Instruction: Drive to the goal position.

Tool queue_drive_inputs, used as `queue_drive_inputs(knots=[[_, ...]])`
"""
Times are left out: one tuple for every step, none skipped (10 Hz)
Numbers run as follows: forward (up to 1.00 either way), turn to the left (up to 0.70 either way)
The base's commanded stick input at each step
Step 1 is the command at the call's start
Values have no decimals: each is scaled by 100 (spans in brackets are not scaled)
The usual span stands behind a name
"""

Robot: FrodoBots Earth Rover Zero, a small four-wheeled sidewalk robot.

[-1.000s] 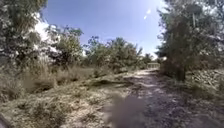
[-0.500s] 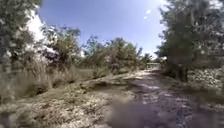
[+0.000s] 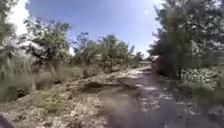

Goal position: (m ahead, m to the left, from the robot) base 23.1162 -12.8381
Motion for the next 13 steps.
queue_drive_inputs(knots=[[70, 0], [70, 0], [70, 0], [70, 0], [70, 0], [70, -1], [70, -8], [70, -15], [70, -22], [70, -29], [70, -35], [70, -35], [70, -35]])
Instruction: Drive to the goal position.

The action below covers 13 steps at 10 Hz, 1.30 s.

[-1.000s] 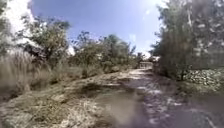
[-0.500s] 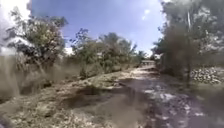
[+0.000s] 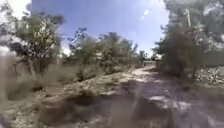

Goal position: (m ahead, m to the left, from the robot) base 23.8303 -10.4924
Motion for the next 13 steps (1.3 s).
queue_drive_inputs(knots=[[70, -35], [70, -35], [70, -35], [70, -35], [70, -35], [70, -35], [70, -35], [70, -35], [70, -22], [70, 0], [70, 0], [70, 0], [70, 0]])
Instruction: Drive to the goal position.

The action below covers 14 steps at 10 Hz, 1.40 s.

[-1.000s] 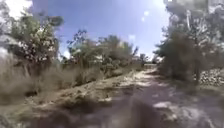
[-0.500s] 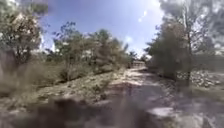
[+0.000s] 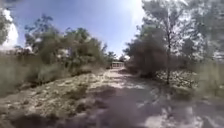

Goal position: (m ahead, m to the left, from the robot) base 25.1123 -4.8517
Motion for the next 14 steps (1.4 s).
queue_drive_inputs(knots=[[70, 0], [70, 0], [70, 0], [70, 0], [70, 1], [70, 8], [70, 14], [70, 20], [70, 27], [70, 33], [70, 18], [70, 0], [70, 0], [70, 0]])
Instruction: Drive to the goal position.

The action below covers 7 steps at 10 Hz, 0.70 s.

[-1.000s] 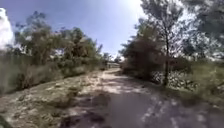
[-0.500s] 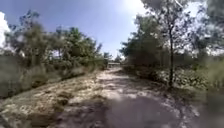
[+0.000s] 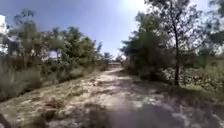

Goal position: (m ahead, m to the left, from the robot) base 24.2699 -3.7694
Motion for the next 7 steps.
queue_drive_inputs(knots=[[70, 0], [70, 0], [70, 0], [70, 0], [70, 0], [70, 0], [70, 0]])
